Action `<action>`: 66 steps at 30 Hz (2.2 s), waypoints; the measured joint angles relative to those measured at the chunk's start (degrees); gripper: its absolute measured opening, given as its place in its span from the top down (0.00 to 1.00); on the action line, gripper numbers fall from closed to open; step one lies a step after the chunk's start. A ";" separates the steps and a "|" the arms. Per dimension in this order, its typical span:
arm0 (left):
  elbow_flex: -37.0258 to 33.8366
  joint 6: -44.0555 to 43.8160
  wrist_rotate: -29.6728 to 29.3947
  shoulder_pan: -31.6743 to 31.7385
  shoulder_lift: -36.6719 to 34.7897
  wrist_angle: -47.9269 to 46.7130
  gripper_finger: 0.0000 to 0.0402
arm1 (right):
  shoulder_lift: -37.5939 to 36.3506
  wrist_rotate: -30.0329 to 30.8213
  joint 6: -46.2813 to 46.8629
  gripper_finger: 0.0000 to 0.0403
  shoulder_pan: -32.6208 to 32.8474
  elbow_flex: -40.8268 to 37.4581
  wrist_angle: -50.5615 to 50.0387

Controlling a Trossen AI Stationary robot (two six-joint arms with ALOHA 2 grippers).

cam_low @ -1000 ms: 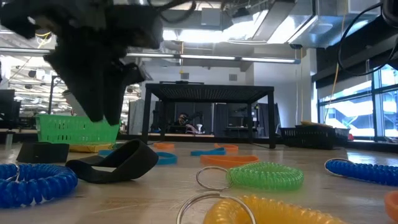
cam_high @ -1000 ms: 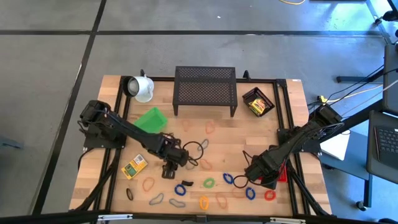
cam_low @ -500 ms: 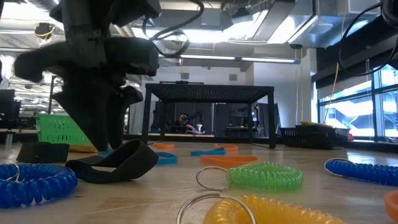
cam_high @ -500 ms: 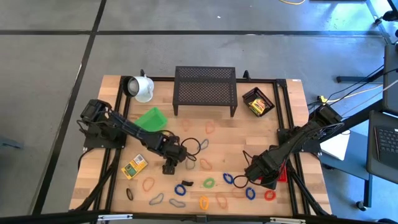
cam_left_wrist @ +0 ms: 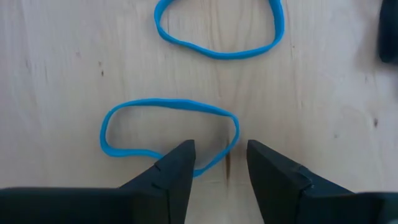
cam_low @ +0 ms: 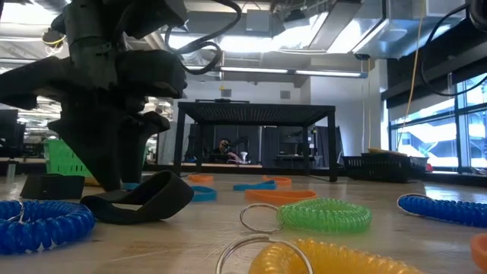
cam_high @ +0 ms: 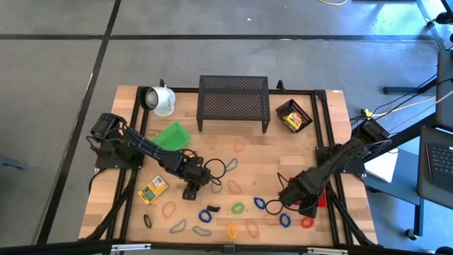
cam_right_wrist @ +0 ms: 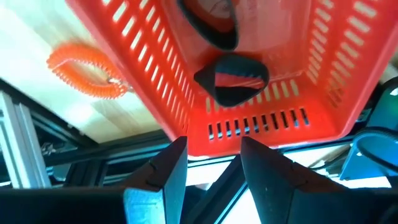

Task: Pick & Place Office Desk Supplies
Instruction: Put the blue rubber band into the red bin

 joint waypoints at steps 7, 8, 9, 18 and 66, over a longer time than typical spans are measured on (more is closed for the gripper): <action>-0.02 4.77 -1.50 0.03 0.07 0.28 0.87 | -1.47 -0.10 -0.04 0.63 0.00 0.00 -0.15; -0.02 5.07 -1.50 0.04 0.09 0.42 0.92 | -1.97 -0.08 0.18 0.63 0.00 0.00 -0.13; -0.02 5.35 -1.50 0.04 0.11 0.52 0.95 | -2.41 -0.08 0.63 0.63 -0.02 0.00 -0.13; 2.76 5.60 -1.53 0.08 -1.79 0.10 0.99 | -7.23 3.39 1.57 0.63 0.00 0.18 2.06; 9.25 34.63 -0.27 -1.01 -8.44 50.09 0.99 | -10.29 55.49 -49.02 0.38 -6.38 4.70 71.00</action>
